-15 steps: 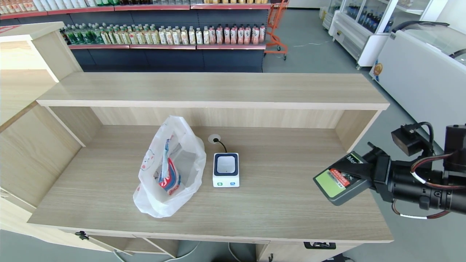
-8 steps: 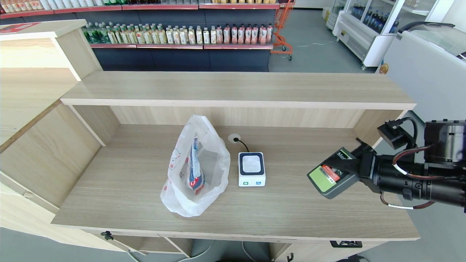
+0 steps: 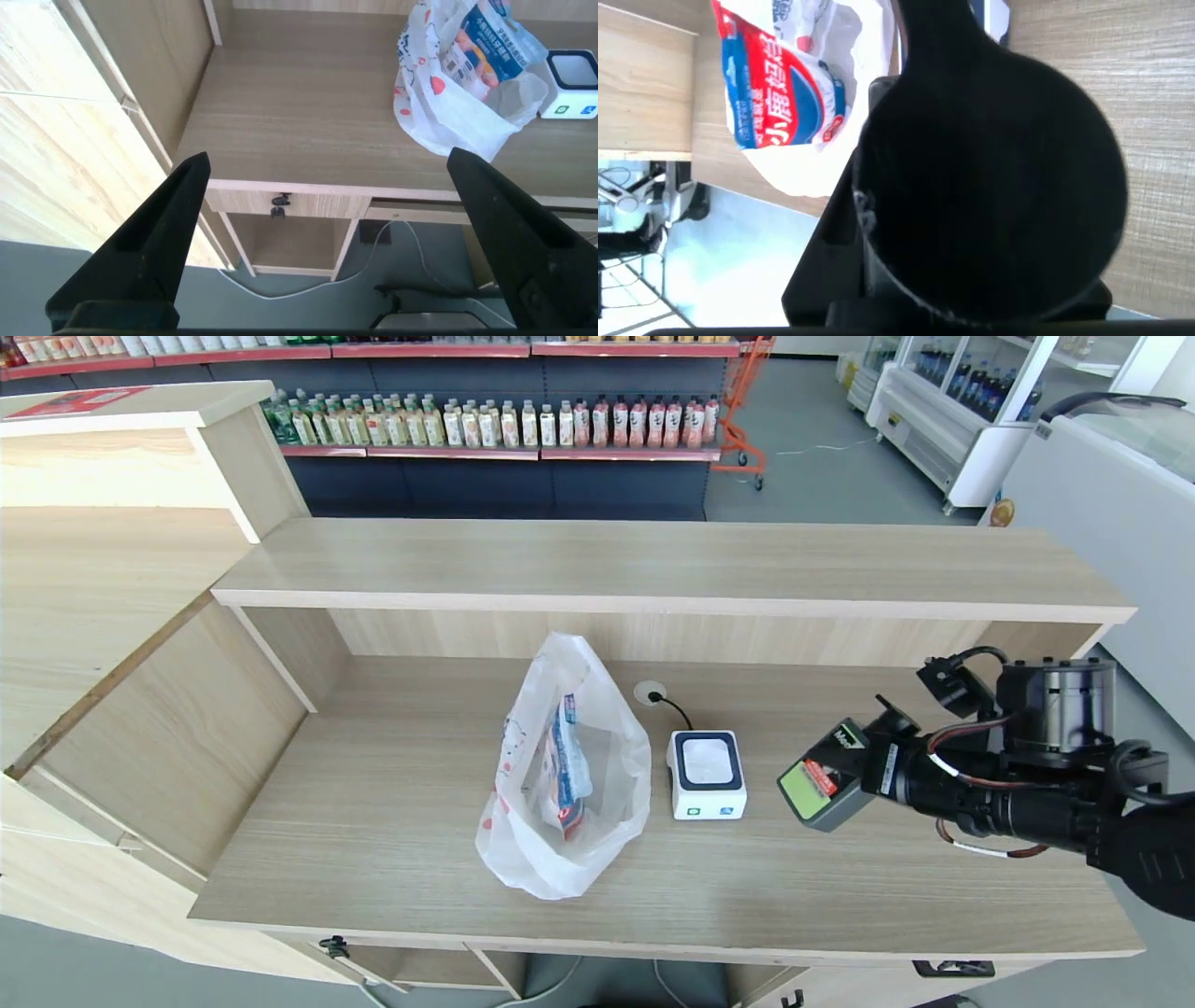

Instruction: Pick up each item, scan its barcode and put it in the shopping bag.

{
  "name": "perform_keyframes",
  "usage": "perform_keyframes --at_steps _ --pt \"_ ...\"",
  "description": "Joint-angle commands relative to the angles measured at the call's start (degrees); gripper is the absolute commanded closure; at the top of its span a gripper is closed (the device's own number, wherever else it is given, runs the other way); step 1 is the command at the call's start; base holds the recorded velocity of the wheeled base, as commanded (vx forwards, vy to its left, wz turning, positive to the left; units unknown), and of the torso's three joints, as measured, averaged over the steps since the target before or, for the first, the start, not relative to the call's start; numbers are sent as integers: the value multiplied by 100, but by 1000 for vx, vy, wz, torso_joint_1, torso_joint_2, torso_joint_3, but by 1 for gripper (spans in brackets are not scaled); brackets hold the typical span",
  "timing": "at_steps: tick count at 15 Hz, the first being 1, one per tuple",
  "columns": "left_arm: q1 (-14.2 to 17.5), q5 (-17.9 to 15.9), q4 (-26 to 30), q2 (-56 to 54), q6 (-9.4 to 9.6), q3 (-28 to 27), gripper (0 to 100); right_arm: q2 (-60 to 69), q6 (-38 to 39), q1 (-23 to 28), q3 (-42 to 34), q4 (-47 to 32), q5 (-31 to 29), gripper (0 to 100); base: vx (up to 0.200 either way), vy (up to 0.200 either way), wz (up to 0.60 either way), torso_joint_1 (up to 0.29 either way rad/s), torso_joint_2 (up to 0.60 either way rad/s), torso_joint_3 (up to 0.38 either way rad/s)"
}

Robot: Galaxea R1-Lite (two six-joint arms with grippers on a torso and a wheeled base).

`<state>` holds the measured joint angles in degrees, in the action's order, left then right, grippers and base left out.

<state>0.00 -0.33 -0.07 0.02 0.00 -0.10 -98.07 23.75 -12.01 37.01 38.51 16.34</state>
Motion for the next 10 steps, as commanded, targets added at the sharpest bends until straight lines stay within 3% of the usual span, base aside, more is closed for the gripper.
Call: perform_keyframes --at_steps 1,9,10 --pt "0 -2 -1 -2 0 1 0 -731 -10 -65 210 491 -148 100 0 0 0 0 0 0" --pt "0 -2 -1 -2 9 1 0 -1908 -28 -276 1150 974 -298 100 0 0 0 0 0 0" --pt "0 -2 -1 -2 9 1 0 -1988 -28 -311 1230 983 -298 100 200 0 0 7 7 2"
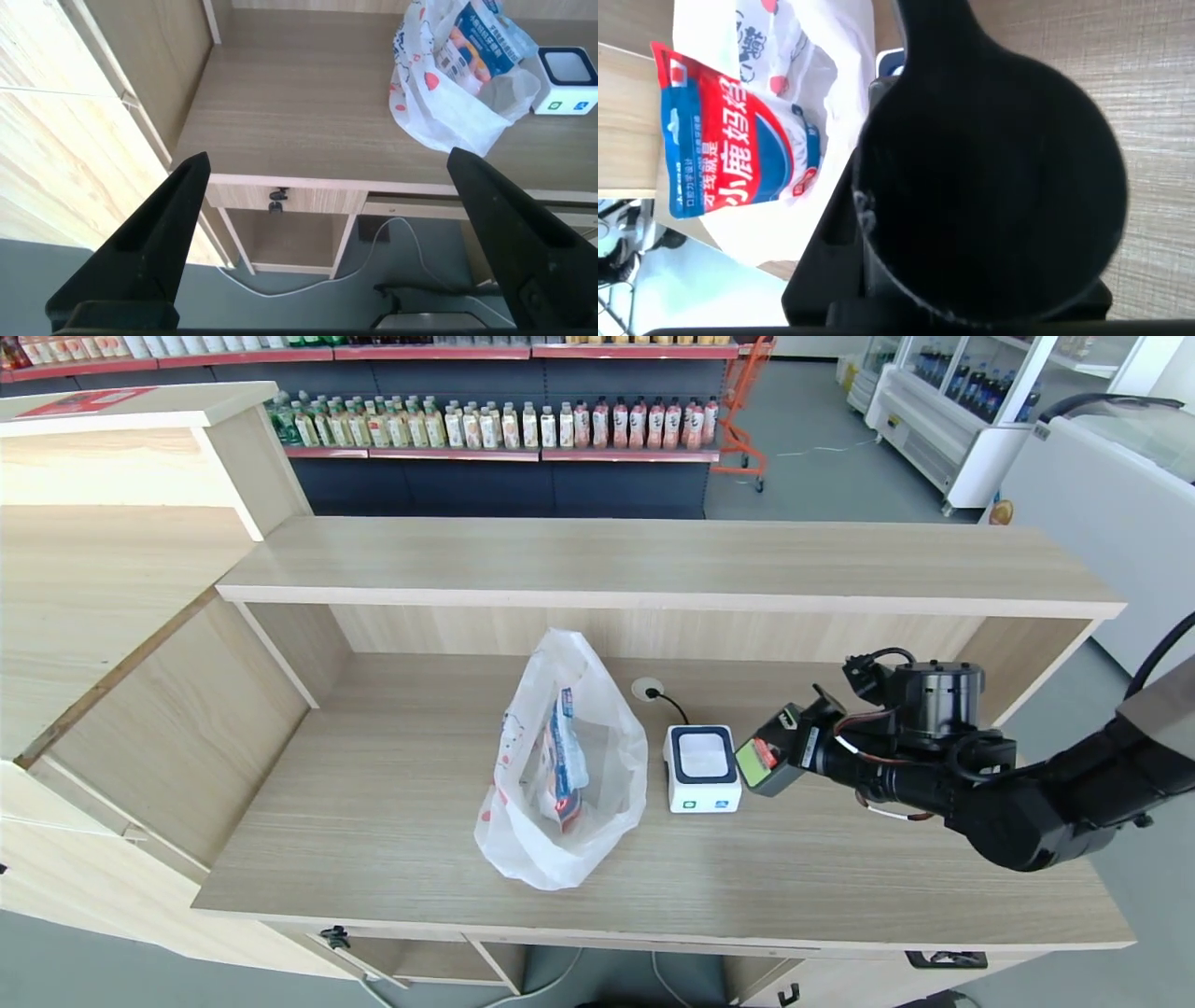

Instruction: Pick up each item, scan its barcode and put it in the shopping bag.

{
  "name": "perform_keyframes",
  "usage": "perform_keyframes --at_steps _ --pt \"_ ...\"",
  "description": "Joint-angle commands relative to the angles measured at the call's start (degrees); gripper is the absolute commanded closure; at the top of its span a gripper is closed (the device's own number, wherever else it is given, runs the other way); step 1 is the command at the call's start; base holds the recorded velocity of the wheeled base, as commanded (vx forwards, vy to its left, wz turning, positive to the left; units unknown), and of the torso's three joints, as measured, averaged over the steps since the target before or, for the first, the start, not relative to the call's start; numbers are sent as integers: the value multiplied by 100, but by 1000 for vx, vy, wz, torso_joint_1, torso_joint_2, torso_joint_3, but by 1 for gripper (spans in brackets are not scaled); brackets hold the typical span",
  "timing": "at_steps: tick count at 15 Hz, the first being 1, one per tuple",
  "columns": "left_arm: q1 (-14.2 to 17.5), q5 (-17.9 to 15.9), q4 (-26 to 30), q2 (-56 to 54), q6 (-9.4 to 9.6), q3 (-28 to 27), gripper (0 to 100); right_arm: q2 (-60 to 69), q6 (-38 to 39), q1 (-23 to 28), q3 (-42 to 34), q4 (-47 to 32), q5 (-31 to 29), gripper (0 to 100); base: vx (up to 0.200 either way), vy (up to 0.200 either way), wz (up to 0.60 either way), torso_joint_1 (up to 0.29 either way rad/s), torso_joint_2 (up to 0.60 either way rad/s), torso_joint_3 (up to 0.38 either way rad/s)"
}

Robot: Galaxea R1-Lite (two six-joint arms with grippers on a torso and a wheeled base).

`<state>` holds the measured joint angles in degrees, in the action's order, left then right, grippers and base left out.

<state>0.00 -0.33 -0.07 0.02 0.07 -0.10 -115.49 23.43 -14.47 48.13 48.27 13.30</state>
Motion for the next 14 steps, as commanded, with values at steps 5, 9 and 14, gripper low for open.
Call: perform_keyframes --at_steps 5,9,14 --pt "0 -2 -1 -2 1 1 0 -703 -40 -284 355 446 -3 100 80 0 0 1 -1 -2" --pt "0 7 -1 -2 1 1 0 -940 -234 -355 329 543 -12 100 0 0 0 0 0 0" --pt "0 -2 -1 -2 1 1 0 -1142 -234 -592 469 613 -12 100 0 0 0 0 0 0"
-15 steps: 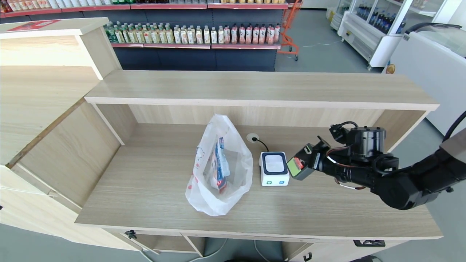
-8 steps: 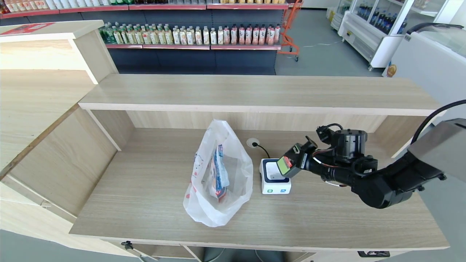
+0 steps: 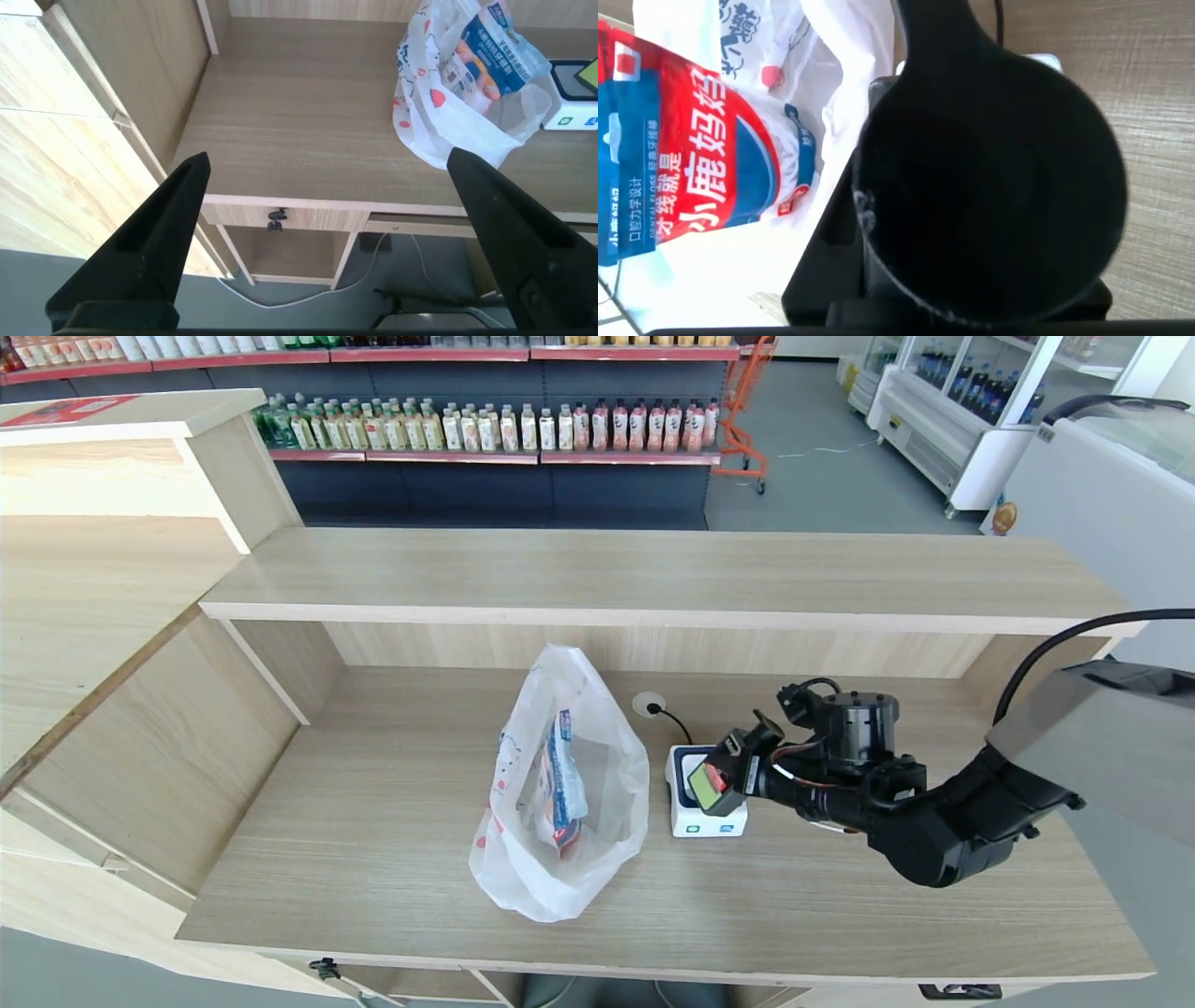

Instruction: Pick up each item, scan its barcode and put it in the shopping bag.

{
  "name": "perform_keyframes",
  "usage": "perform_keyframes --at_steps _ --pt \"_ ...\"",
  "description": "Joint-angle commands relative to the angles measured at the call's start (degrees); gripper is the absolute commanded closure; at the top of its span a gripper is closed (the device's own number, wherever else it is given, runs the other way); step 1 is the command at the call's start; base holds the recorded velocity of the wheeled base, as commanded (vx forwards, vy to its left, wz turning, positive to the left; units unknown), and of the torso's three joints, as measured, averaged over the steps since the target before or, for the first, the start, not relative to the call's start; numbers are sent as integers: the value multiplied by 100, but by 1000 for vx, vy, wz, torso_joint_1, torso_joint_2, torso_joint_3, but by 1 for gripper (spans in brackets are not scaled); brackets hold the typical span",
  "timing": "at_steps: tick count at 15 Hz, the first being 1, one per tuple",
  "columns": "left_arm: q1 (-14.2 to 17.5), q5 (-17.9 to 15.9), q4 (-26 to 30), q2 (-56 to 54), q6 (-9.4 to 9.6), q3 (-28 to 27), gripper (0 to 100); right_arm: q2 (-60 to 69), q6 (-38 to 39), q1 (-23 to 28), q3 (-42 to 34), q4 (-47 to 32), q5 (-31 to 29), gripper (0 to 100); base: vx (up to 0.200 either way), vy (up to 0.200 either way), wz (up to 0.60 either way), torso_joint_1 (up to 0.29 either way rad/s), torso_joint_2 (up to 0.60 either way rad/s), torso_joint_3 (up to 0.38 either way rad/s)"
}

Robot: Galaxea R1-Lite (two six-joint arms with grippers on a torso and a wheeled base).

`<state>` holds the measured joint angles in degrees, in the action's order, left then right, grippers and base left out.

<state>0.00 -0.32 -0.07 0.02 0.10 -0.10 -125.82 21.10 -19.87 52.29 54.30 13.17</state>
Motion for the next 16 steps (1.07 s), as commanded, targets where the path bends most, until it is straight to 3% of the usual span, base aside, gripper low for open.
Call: perform_keyframes --at_steps 1,13,16 --pt "0 -3 -1 -2 -1 1 0 -215 -10 -78 80 143 -7 100 0 0 0 0 0 0" --pt "0 5 -1 -2 -10 1 0 -593 -185 -131 370 336 -367 100 0 0 0 0 0 0" --pt "0 5 -1 -2 -10 1 0 -39 465 -237 282 266 -332 100 0 0 0 0 0 0"
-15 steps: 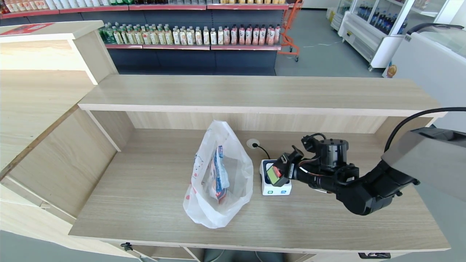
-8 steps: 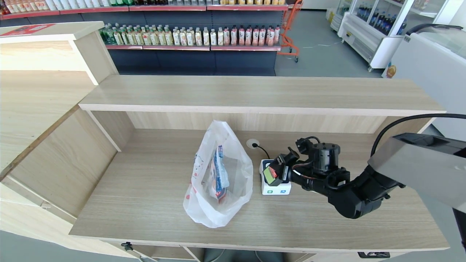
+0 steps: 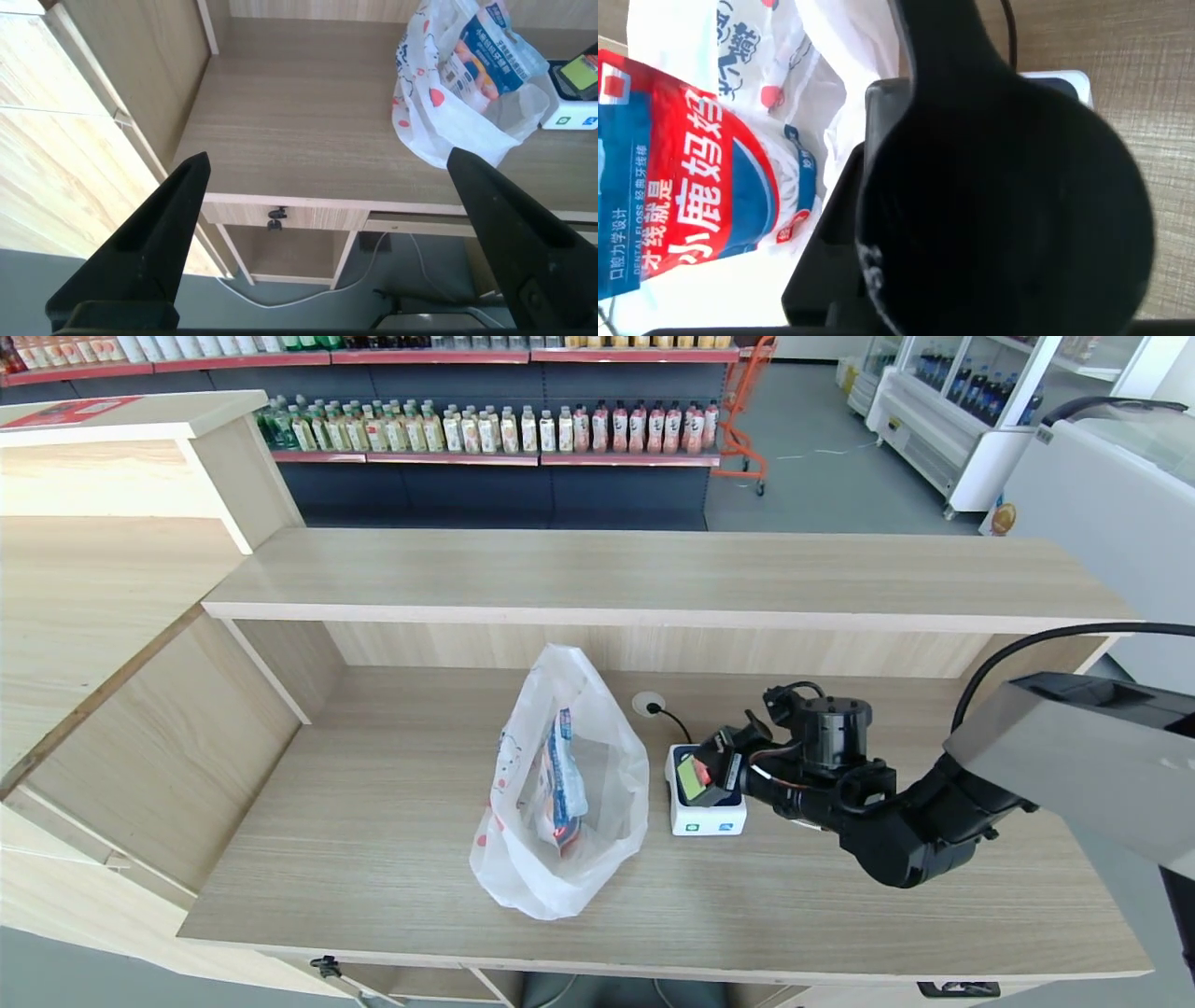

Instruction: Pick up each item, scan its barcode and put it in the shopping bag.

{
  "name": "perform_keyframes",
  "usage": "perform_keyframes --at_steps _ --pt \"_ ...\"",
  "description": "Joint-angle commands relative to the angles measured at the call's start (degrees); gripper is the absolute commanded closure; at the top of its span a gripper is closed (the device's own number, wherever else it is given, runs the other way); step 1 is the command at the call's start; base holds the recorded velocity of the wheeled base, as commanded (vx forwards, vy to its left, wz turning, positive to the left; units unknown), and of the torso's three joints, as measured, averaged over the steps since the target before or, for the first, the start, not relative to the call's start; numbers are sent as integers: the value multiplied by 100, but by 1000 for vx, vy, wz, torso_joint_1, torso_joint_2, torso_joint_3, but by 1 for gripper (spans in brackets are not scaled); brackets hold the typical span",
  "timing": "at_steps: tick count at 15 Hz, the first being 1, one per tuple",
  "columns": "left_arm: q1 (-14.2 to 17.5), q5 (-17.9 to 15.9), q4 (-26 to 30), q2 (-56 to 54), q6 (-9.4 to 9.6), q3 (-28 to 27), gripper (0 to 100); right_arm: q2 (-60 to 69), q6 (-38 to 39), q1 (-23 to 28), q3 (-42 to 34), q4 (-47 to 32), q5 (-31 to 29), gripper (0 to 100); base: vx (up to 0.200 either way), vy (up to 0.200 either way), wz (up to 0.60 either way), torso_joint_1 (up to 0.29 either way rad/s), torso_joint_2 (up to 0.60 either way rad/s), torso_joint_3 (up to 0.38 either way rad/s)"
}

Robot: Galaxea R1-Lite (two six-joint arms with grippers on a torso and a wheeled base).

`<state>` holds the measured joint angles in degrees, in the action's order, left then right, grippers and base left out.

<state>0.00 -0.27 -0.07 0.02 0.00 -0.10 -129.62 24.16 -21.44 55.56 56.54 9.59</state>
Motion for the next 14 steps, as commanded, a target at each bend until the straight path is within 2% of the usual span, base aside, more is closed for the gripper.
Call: perform_keyframes --at_steps 1,5,7,12,14 --pt "0 -8 -1 -2 0 1 0 649 256 -106 -186 -20 69 100 0 0 0 0 0 0" --pt "0 0 -1 -2 -18 1 0 1809 256 -44 -1118 -117 333 100 0 0 0 0 0 0" --pt "0 -8 -1 -2 -26 1 0 1932 256 -9 -1294 -117 333 100 0 200 0 5 5 2" --pt "0 0 -1 -2 18 1 0 1870 247 -9 -1206 -723 297 100 0 200 0 3 3 2" --pt "0 0 -1 -2 -18 1 0 1853 212 -9 -1144 -723 245 100 0 0 0 0 0 0"
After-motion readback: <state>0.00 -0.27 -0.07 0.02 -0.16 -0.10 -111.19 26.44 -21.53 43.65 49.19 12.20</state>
